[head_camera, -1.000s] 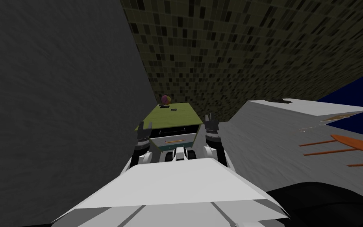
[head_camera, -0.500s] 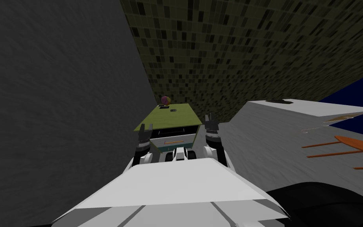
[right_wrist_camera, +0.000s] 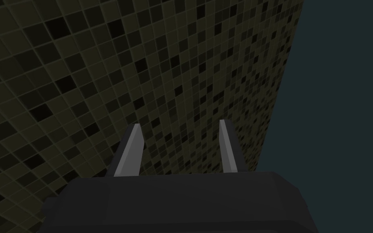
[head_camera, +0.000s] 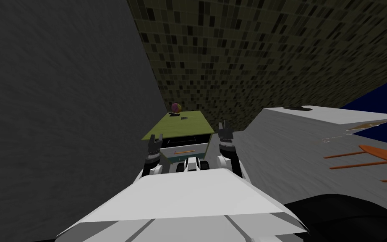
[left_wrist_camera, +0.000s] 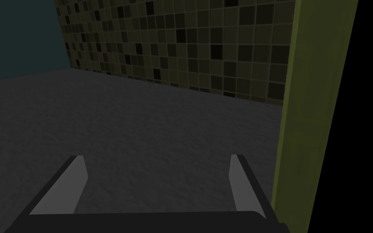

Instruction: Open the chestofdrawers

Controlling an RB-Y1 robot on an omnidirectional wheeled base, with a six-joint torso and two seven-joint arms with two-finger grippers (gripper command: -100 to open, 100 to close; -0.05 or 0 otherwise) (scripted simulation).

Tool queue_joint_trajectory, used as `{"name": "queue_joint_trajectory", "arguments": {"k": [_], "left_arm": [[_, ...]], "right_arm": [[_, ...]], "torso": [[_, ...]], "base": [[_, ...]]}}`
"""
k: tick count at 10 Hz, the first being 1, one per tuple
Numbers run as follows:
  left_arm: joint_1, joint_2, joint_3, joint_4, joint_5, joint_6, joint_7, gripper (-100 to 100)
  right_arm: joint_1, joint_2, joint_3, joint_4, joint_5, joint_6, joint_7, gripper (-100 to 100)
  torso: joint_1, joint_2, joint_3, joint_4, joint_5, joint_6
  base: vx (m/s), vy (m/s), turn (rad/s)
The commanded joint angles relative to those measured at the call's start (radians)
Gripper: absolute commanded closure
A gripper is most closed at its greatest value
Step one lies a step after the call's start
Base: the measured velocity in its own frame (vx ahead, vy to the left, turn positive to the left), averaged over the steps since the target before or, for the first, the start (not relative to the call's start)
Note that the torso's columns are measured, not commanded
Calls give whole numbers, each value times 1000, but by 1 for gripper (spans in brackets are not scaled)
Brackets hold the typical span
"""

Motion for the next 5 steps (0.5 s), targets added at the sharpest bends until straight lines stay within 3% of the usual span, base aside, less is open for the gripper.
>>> {"name": "queue_joint_trajectory", "arguments": {"k": [1,2,5], "left_arm": [[0,0,-7,56,-6,-12,2,-100],[-5,2,-7,81,-10,-47,3,-100],[-5,2,-7,102,-10,-47,3,-100]], "right_arm": [[0,0,0,0,0,0,0,0],[0,0,0,0,0,0,0,0],[0,0,0,0,0,0,0,0]], "torso": [[0,-1,0,-2,1,0],[1,-2,-1,-2,2,0],[0,-3,-1,-3,2,2]], "base": [[5,-11,-1],[12,-20,3],[6,-10,3]]}}
